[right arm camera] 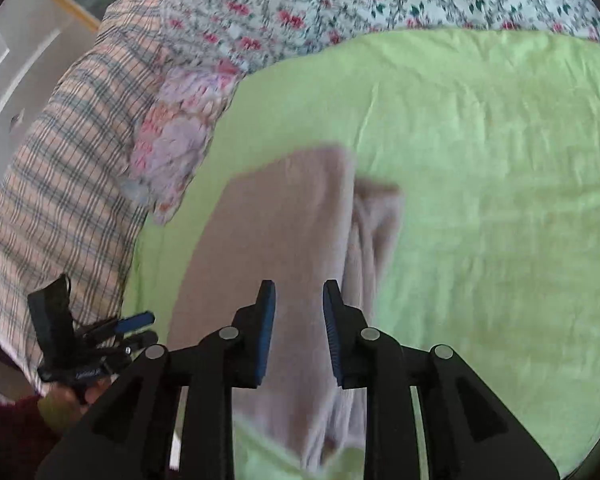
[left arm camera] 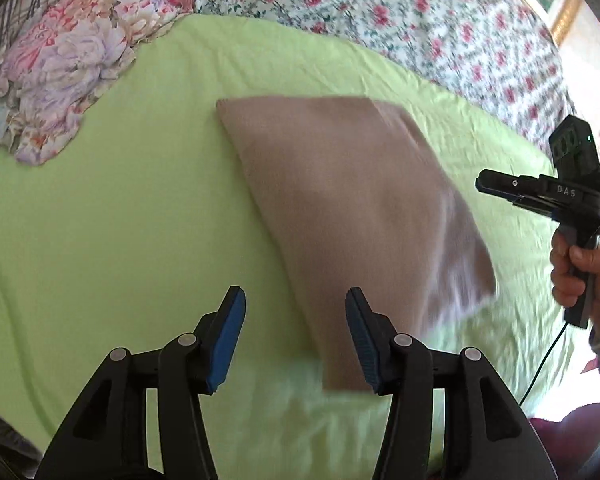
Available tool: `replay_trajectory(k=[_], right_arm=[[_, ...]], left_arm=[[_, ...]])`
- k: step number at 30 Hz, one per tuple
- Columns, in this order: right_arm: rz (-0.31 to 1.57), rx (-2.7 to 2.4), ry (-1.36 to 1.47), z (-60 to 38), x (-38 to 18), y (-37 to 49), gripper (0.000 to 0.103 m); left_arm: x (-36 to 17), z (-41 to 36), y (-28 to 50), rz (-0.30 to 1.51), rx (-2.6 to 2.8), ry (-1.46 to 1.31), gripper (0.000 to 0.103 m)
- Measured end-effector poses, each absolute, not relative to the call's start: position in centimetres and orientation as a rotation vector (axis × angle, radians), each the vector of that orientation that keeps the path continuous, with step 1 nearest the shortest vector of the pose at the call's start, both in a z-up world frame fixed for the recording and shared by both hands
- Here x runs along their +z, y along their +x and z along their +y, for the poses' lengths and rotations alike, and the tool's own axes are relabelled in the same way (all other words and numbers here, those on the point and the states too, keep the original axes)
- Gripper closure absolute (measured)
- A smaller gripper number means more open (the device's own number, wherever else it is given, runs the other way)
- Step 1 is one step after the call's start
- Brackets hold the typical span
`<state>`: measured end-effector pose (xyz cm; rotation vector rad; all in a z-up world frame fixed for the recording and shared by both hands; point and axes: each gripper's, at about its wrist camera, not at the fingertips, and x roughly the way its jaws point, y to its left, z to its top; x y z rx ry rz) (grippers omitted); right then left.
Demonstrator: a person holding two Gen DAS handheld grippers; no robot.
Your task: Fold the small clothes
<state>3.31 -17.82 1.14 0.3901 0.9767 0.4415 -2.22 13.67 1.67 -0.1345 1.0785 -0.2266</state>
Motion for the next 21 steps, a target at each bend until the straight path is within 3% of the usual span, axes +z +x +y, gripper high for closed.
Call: replay_trajectory(k=[10, 11, 12, 13, 16, 21], right_arm=[[1.087, 0.471, 0.393, -16.3, -3.9, -0.4, 0.077], [1.087, 0.48, 0.386, -16.0, -3.8, -0.2, 0.079], [1.084, 0.481, 0.376, -15.8, -3.6, -0.1, 0.096], [1.079, 0.489, 0.374, -15.8, -3.3, 0.1, 0.096], [0.997, 0.542, 0.401, -15.9, 0.0, 0.2, 0.096], [0.82, 0.626, 0.318, -16.3, 6.5, -0.9, 0.097]], left_arm=[[-2.6, 9.6, -7.1, 1.097, -0.209, -0.022, 0.046], [-3.0, 9.3, -6.8, 1.092, -0.193, -0.007, 0.046], [-3.2, 9.1, -6.5, 1.084, -0.182, -0.001, 0.046], [-3.3, 8.9, -6.1, 1.077, -0.166, -0.003, 0.048], [-2.8, 8.7, -5.4, 1.058, -0.172, -0.04, 0.079], [-3.0, 7.1, -5.5, 1.073, -0.113, 0.063, 0.088]])
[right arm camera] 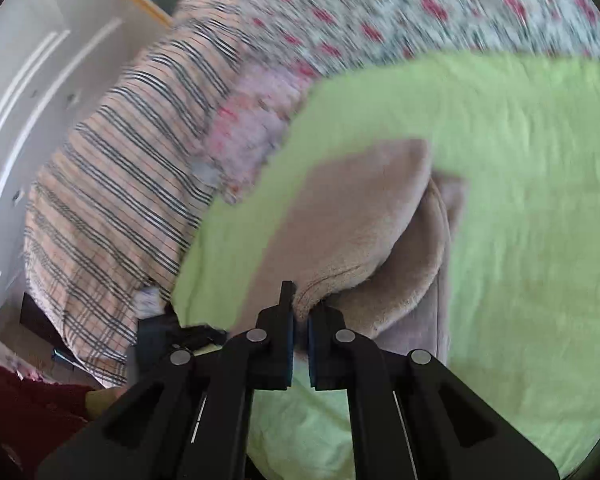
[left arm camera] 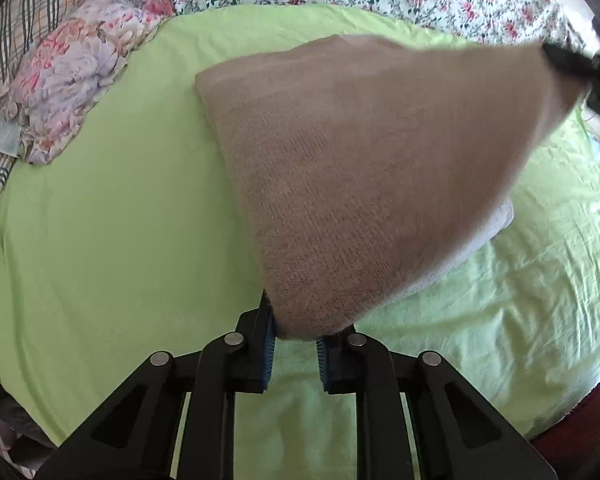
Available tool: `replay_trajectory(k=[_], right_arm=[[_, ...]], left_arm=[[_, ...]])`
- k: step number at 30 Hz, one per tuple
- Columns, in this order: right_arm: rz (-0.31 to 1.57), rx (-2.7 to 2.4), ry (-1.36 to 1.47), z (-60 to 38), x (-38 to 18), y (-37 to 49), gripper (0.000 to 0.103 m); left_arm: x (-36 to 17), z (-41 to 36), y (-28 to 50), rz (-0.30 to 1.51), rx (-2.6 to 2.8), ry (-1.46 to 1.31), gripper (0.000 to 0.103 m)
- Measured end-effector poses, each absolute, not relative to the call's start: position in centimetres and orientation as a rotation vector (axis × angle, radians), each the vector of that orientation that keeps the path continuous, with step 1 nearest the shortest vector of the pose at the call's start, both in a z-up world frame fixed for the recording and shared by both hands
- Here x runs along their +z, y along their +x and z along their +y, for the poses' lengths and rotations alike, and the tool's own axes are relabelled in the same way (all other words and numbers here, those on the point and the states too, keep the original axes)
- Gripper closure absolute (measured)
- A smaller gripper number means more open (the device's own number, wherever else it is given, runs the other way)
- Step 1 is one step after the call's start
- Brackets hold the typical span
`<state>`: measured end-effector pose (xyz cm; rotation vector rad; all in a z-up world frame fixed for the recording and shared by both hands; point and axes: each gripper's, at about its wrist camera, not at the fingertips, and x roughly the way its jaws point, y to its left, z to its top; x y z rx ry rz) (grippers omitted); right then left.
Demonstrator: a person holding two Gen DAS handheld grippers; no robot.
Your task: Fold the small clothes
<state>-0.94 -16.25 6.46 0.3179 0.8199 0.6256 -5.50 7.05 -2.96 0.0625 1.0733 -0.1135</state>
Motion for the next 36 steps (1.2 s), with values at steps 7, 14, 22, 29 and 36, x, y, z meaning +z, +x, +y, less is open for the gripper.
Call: replay_trajectory(k=[7, 14, 22, 29, 36], right_arm=[[1.017, 0.42, 0.137, -18.2, -2.5, 0.7, 0.097], [1.029, 0.361, 0.042, -17.3, -4.0, 0.9, 0.097], [1.076, 0.376, 0.102, -18.8, -5.5, 1.1, 0.097], [1.111, 0.368, 0.199, -20.2, -3.7, 0.8, 0.076], [1.008, 0.394, 0.377, -21.3, -0.1, 3.9, 0.075]], left_arm=[[-3.1, 6.8, -5.4, 1.099, -0.123, 0.028, 0.091], [-3.3, 7.3, -5.4, 1.13, -0.149, -0.045, 0.091], [-4.7, 8.7, -5.0, 1.175, -0.164, -0.124, 0.091], [-3.6, 10.3, -6.2, 1.201, -0.254, -0.187, 0.087], [1.5, 11.4, -6.9, 1.097, -0.38, -0.219, 0.073]])
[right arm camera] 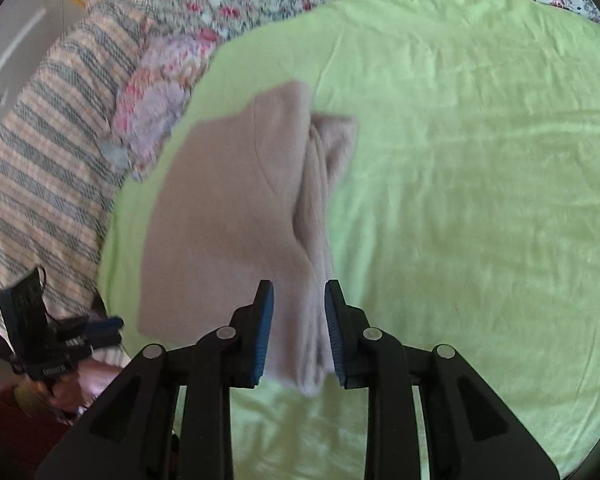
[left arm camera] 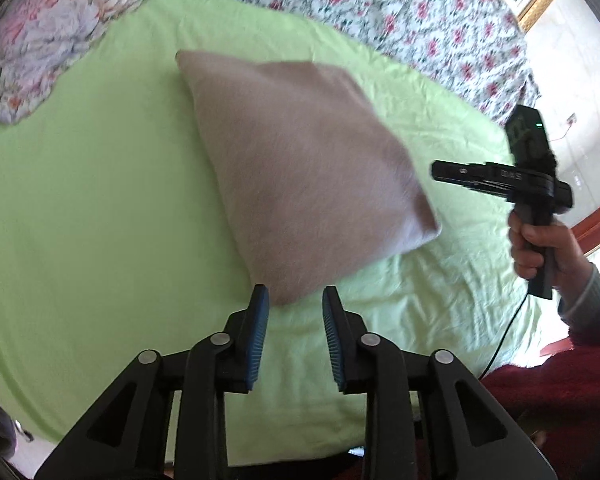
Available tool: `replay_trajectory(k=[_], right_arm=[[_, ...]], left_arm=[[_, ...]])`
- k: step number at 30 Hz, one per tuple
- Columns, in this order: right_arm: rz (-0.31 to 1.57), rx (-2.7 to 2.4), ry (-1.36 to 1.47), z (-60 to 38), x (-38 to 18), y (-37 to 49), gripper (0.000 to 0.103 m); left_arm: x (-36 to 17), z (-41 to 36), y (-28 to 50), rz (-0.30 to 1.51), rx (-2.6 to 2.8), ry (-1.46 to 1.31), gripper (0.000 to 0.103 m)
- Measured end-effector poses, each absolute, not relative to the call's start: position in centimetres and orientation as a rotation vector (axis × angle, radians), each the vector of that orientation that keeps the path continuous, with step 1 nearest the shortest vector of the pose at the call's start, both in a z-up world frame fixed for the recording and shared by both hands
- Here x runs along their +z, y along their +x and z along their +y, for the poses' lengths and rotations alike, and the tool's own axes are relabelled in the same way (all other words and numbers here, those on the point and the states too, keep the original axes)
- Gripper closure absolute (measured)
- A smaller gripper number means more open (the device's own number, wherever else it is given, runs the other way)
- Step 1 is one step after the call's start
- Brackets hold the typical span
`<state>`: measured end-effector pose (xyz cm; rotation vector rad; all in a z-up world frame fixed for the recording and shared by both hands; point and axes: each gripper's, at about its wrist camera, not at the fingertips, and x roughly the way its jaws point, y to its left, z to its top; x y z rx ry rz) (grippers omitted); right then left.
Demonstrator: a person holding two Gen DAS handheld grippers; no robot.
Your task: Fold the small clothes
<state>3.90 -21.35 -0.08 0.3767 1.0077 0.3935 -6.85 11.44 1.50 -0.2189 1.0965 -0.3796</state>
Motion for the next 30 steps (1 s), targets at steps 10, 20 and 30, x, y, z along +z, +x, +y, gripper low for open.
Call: replay_trajectory(k=[10, 20, 30], right_arm=[[1.045, 0.396, 0.479, -18.9, -2.1, 13.7, 0.098], [1.055, 0.296, 0.282, -18.3, -3.4, 15.8, 0.099], [0.9, 0.406, 0.389, -19.6, 2.1, 9.4, 0.095]], left_arm=[[-0.7, 7.9, 0.6, 1.118, -0.503, -0.242, 0.072], [-4.9, 4.5, 1.5, 1.198, -0.495, -0.153, 0.074], [-1.5, 6.1, -1.6, 1.174, -0.525, -0.207, 0.072]])
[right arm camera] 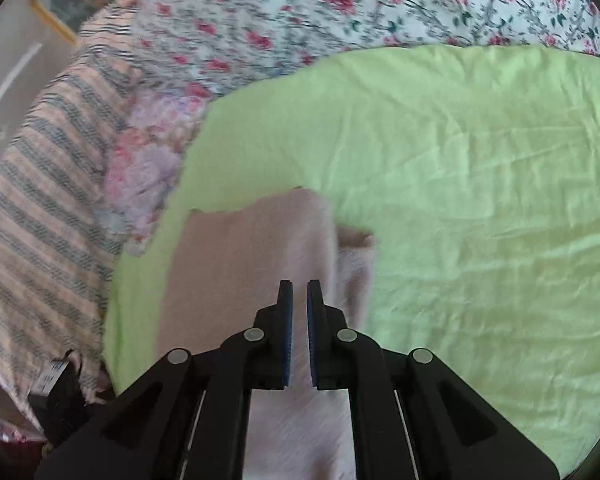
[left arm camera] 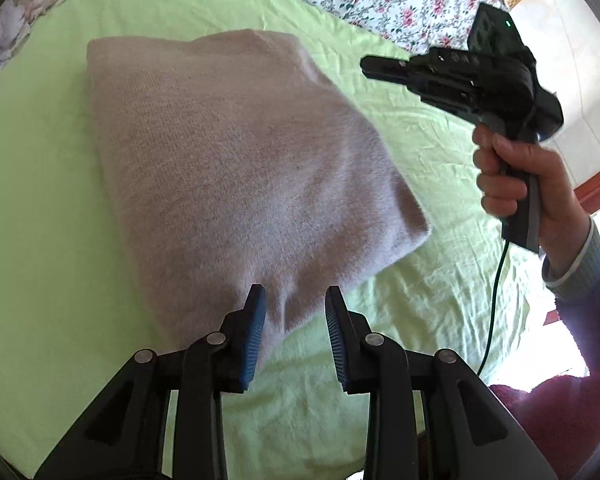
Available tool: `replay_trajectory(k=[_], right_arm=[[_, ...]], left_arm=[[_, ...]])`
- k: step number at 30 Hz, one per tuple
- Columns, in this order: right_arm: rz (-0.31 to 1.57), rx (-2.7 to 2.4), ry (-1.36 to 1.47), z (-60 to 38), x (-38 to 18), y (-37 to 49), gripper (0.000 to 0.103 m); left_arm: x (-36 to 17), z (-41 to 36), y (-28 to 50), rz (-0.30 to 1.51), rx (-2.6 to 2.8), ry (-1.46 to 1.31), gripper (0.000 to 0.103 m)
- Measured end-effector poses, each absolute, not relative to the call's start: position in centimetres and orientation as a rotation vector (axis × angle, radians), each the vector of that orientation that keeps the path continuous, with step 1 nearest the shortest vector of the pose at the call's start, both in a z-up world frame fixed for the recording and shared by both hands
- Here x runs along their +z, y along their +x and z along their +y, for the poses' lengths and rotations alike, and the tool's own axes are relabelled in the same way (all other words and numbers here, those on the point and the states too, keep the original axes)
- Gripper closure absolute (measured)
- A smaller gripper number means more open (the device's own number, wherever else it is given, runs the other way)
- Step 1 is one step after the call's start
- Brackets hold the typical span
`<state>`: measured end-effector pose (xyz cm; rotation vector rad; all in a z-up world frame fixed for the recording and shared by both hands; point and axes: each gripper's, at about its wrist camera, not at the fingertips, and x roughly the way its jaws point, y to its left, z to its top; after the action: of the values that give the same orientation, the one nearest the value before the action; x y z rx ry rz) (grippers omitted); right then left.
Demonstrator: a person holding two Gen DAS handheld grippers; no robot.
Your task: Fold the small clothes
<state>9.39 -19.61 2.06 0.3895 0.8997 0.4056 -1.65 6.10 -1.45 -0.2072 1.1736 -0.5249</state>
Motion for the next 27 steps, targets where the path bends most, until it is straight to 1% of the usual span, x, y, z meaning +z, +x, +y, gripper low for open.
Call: replay_trajectory(k=[4, 5, 7, 10, 13, 15, 16, 17, 19, 23, 24, 26, 27], right_arm=[[0.934, 0.453, 0.307, -17.3, 1.1, 6.9, 0.095], [0.951, 0.453, 0.301, -17.1, 0.6, 6.7, 0.095], [0.979, 0.454, 0.31, -16.9, -0.3, 6.5, 0.095], [0.964, 0.451, 0.306, -16.8, -0.5, 6.3, 0.095], [0.924, 0.447, 0.304, -16.8, -0.7, 6.7, 0.095], [0.979, 0.404, 0.251, -16.4, -2.4, 7.5, 0.095], [1.011, 0.396, 0.242, -16.5, -3.3, 7.9, 0.096], [1.028, 0.386, 0.245, -16.7, -4.4, 8.0, 0.096], [1.006, 0.383, 0.266, -17.1, -5.0, 7.9, 0.099], [0.988, 0.388, 0.265, -17.0, -4.2, 7.4, 0.1], [0.987, 0.39, 0.262, -17.0, -3.8, 7.1, 0.098], [0.975, 0.414, 0.264, -17.0, -2.8, 6.2, 0.096], [0.964, 0.43, 0.261, -17.0, -2.3, 5.4, 0.096]], left_arm=[[0.6, 7.6, -2.1, 1.107, -0.488, -0.252, 0.07], [0.9, 8.1, -1.8, 1.091, -0.473, -0.27, 0.068], [1.4, 8.9, -0.6, 1.061, -0.435, -0.295, 0.068], [1.7, 9.8, 1.1, 1.022, -0.408, -0.317, 0.068], [0.7, 10.2, 3.0, 1.033, -0.409, -0.328, 0.068], [-0.9, 10.2, 4.1, 1.077, -0.403, -0.305, 0.07], [-1.5, 10.4, 4.5, 1.098, -0.392, -0.29, 0.083], [-2.2, 10.4, 4.7, 1.107, -0.391, -0.287, 0.091], [-3.0, 11.3, 5.1, 1.11, -0.408, -0.342, 0.092], [-2.5, 11.3, 4.6, 1.1, -0.402, -0.344, 0.096], [-2.1, 11.1, 4.1, 1.099, -0.396, -0.322, 0.096], [-1.1, 10.4, 3.0, 1.091, -0.402, -0.292, 0.091], [-0.5, 10.2, 2.1, 1.082, -0.42, -0.28, 0.09]])
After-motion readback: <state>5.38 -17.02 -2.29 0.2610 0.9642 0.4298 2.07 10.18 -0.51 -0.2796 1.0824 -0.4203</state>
